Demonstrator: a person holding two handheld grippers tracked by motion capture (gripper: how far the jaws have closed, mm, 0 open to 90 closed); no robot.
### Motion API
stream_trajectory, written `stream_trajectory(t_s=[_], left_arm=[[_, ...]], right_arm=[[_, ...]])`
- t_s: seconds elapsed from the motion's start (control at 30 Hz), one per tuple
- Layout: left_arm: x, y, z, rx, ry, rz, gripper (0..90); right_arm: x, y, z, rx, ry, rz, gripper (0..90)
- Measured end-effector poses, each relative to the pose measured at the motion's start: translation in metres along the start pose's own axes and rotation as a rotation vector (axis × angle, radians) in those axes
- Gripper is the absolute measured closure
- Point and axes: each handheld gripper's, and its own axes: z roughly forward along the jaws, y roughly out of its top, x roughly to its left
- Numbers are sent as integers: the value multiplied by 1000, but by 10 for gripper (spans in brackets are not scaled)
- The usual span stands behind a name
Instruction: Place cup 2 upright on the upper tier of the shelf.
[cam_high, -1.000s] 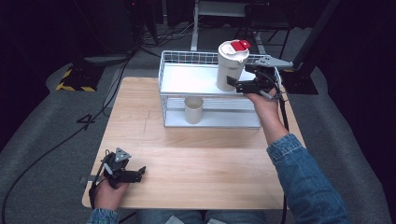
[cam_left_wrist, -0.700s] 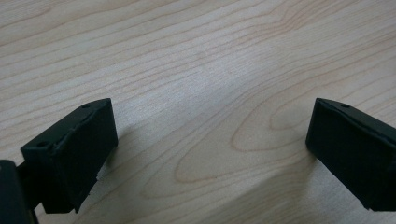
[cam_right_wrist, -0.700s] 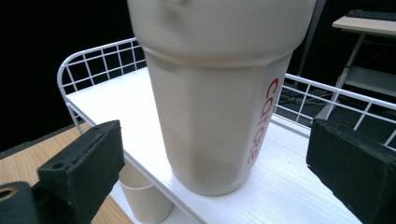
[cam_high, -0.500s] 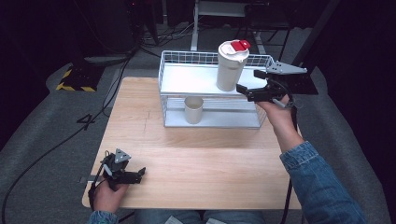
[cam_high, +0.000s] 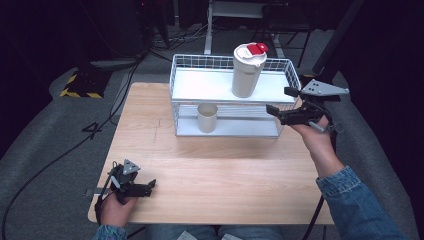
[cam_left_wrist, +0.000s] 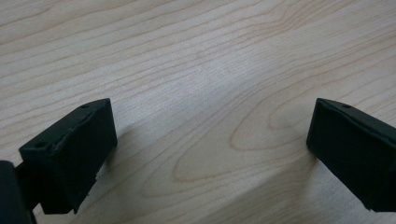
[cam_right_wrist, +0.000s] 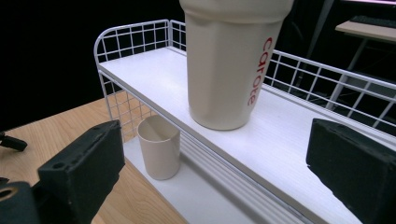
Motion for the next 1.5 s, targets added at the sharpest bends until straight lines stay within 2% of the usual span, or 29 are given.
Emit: stream_trajectory(t_s=[0.07,0.37,0.6,0.67,0.73,0.8,1.0,1.1,1.2,1.33,1.5], left_arm=[[0,1,1,2,1,0,13],[1,3,3,2,1,-3,11],[1,5,5,3,6,-5,10],[1,6,5,4,6,-6,8],[1,7,6,2,7,-7,7],[1,7,7,4,5,-6,7],[1,8,7,4,2,-5,7],[1,8,7,3,2,-5,7],[1,8,7,3,2,-5,7],[1,8,7,3,2,-5,7],[1,8,7,3,2,-5,7]], right_arm=[[-1,-4,-7,-8,-1,7,49],[-3,-28,-34,47,-23,19,59],[-7,-46,-49,87,-43,32,79],[-8,-51,-52,115,-54,35,87],[-8,-58,-55,122,-65,35,119],[-8,-64,-57,131,-68,42,147],[-8,-85,-61,182,-105,65,149],[-8,-95,-62,195,-106,83,150],[-7,-108,-63,210,-128,101,150],[-6,-121,-63,221,-132,105,150],[-6,-137,-62,246,-131,140,150]])
